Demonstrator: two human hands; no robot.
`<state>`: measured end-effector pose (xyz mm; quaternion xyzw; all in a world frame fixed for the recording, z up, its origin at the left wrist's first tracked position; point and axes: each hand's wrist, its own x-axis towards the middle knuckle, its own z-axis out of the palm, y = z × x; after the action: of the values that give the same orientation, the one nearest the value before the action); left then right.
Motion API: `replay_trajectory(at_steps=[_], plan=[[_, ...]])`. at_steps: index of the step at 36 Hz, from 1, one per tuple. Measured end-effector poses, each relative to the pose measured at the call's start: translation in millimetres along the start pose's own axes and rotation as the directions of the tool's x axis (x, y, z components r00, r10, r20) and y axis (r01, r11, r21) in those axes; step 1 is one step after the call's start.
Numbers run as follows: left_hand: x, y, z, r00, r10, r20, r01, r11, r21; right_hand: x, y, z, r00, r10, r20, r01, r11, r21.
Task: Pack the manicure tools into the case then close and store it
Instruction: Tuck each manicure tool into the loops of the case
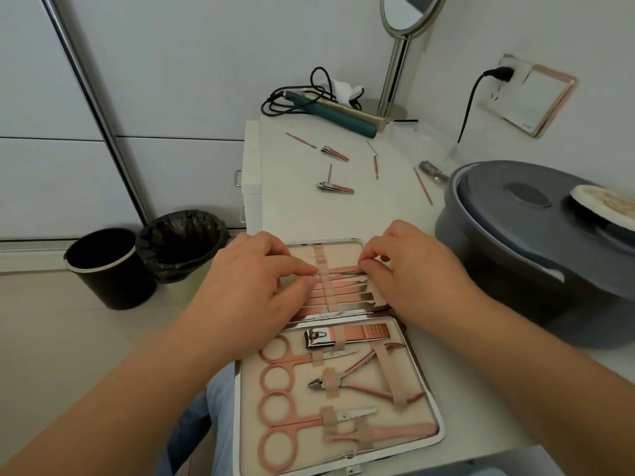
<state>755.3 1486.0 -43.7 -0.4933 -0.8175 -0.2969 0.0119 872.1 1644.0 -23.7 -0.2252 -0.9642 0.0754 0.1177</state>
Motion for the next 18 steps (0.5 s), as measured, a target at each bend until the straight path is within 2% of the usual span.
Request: replay_trajectory(at_steps=[3, 11, 18], plan=[[-1, 1, -1, 1.0, -0.003, -0.006, 0.003, 1.0, -0.01, 4, -2, -2, 0.999, -0.022, 0.04, 0.021, 0.999, 0.026], [-2, 1, -2, 1.0, 0.006, -0.015, -0.006, 1.0, 0.0, 12, -15, 0, 0.991, -0.115, 0.067, 0.118, 0.992, -0.035], [-3, 0, -2, 1.0, 0.012, -0.014, -0.012, 1.0, 0.018, 11, -1, -5, 0.992, -0.082, 0.091, 0.076, 0.995, 0.068]])
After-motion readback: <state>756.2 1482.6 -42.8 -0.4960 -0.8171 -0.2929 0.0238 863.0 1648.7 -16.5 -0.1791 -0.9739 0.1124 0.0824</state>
